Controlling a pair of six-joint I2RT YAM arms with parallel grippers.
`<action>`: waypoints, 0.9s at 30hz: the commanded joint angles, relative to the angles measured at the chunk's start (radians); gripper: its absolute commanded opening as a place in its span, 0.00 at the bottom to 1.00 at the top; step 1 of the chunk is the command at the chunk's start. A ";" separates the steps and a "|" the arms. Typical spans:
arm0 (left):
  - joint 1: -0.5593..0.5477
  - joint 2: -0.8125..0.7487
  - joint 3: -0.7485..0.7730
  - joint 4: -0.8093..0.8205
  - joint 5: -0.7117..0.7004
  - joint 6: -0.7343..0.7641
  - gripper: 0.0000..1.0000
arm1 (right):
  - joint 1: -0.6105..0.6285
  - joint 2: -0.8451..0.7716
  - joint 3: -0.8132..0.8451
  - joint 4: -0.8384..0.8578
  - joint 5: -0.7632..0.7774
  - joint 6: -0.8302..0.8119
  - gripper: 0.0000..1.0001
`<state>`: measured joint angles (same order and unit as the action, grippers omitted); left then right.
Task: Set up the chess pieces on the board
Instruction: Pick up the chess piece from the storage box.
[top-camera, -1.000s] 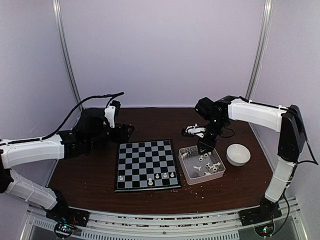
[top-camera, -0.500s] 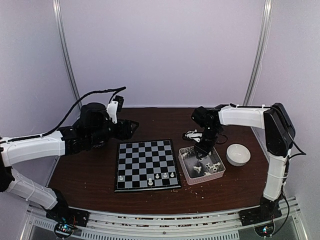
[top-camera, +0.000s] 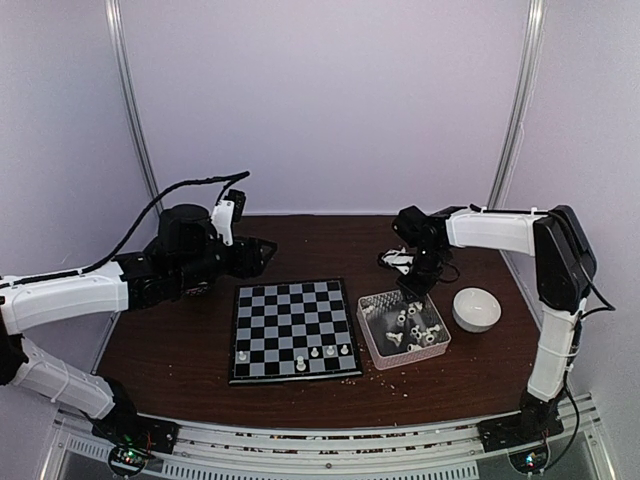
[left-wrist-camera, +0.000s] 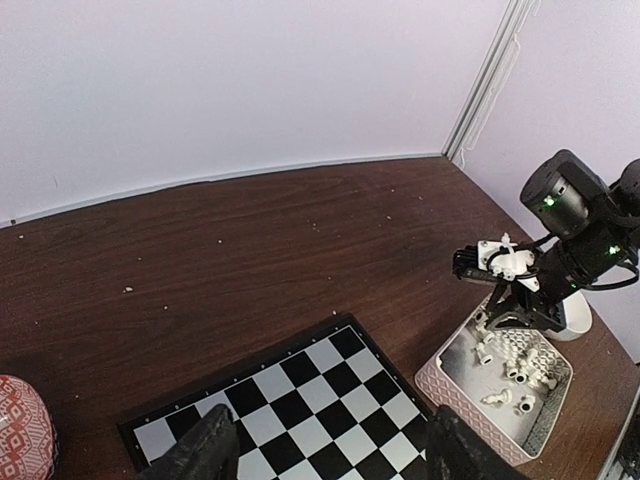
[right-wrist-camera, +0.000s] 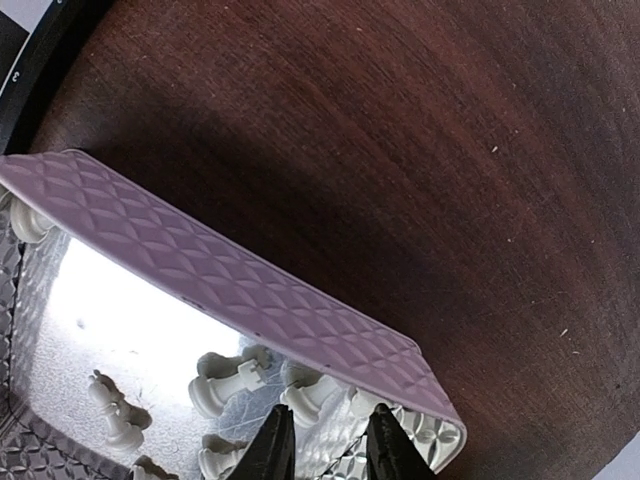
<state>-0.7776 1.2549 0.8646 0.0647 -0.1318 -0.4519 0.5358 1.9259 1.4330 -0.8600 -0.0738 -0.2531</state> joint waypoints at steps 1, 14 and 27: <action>0.008 -0.007 0.026 0.022 -0.004 -0.002 0.65 | -0.005 -0.005 -0.009 0.022 0.066 0.015 0.24; 0.008 -0.043 -0.004 0.025 -0.022 0.007 0.65 | -0.007 -0.137 -0.100 -0.047 -0.089 -0.080 0.27; 0.008 -0.052 -0.026 0.051 -0.019 -0.012 0.65 | 0.015 -0.076 -0.163 -0.120 -0.135 -0.093 0.40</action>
<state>-0.7776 1.2224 0.8547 0.0624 -0.1421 -0.4526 0.5396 1.8267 1.2854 -0.9588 -0.2008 -0.3344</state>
